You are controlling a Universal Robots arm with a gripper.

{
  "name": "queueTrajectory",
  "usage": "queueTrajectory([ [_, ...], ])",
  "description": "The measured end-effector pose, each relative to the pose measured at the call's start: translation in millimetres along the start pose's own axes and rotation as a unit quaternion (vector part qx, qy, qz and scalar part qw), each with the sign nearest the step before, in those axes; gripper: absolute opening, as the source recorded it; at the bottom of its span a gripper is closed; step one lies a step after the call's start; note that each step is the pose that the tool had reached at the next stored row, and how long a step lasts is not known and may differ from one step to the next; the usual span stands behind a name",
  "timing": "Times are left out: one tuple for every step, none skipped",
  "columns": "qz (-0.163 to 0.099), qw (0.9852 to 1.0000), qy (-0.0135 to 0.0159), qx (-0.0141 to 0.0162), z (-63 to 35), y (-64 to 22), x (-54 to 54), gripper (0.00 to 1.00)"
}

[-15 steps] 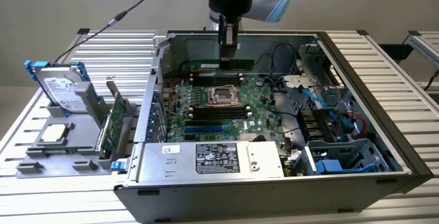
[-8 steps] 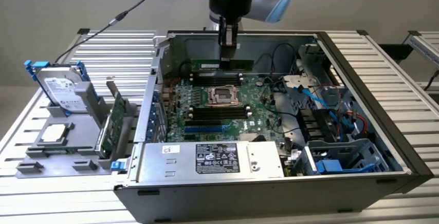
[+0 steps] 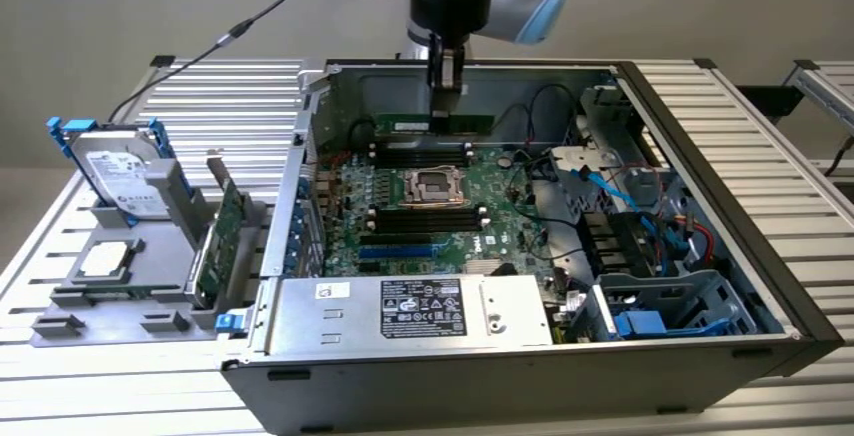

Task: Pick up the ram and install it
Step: 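Pick up the ram and move it above insertion slot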

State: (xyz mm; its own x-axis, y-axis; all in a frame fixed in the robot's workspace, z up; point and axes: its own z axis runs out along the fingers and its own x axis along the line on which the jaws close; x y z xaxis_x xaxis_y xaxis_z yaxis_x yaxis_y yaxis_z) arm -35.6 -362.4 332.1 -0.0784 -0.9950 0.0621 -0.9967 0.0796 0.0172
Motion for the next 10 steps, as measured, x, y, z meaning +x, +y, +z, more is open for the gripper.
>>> queueTrajectory([
  [0.000,1.0000,0.0004,0.0003,0.5,-1.0,-1.7,0.14],
  [0.000,1.0000,0.0008,0.0006,1.0,-1.9,-3.2,0.14],
  [0.001,1.0000,0.0012,0.0014,1.8,-2.5,-4.0,0.14],
  [0.001,1.0000,0.0017,0.0026,2.6,-2.7,-4.5,0.14],
  [0.001,1.0000,0.0024,0.0042,3.3,-2.8,-4.7,0.14],
  [0.001,1.0000,0.0030,0.0062,4.1,-2.8,-4.9,0.14],
  [0.001,1.0000,0.0036,0.0078,5.1,-2.8,-5.0,0.14],
  [0.001,1.0000,0.0043,0.0086,6.6,-2.9,-5.2,0.14],
  [0.001,0.9999,0.0048,0.0089,8.3,-2.9,-5.3,0.14],
  [0.002,0.9999,0.0055,0.0089,9.9,-2.9,-5.4,0.14],
])
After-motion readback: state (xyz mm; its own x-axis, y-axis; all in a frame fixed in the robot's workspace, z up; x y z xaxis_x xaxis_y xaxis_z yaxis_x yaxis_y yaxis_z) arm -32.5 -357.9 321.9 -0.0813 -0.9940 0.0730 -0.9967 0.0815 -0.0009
